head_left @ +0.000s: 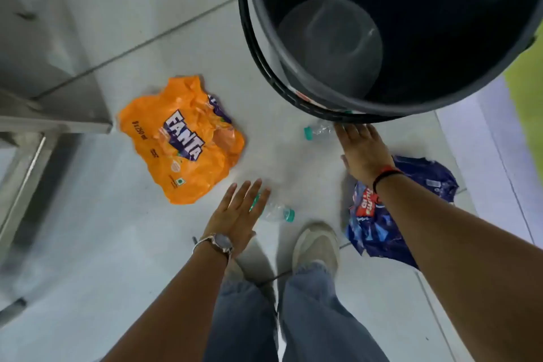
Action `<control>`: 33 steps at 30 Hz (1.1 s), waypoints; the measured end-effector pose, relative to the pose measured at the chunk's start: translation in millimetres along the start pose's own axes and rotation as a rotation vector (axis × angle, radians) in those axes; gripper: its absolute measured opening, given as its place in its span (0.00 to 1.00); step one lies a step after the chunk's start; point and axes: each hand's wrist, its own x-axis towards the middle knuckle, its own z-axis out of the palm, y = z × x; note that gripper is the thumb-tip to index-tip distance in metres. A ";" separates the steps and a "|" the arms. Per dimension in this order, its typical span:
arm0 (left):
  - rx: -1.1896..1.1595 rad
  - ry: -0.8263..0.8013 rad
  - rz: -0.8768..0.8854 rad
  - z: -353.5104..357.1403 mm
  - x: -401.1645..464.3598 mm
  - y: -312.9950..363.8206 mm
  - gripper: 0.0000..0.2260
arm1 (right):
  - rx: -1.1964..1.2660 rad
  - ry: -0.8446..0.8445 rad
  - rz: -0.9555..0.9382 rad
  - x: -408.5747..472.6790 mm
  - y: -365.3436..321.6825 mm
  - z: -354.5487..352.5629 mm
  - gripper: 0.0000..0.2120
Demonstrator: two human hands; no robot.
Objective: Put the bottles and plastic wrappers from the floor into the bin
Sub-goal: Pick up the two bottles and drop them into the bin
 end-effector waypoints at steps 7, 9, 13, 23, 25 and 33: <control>0.072 -0.104 -0.036 28.9 35.7 -1.3 0.33 | -0.043 0.004 0.020 21.6 -4.1 24.5 0.34; 0.076 -0.122 -0.052 36.0 39.7 0.2 0.33 | -0.020 0.002 0.037 21.0 -6.5 29.3 0.33; 0.072 -0.147 -0.070 39.8 44.0 2.5 0.30 | 0.011 0.031 0.044 17.9 -7.3 34.7 0.31; -0.197 -0.070 -0.326 0.0 11.4 7.4 0.31 | 0.045 0.072 -0.023 -24.8 -26.4 2.4 0.33; -0.246 -0.039 -0.387 -19.3 -9.9 5.7 0.31 | 0.072 0.088 -0.035 -45.1 -40.0 -12.8 0.33; -0.613 0.363 -0.612 -134.5 -83.9 13.1 0.29 | 0.224 0.135 -0.009 -154.2 -82.8 -98.5 0.36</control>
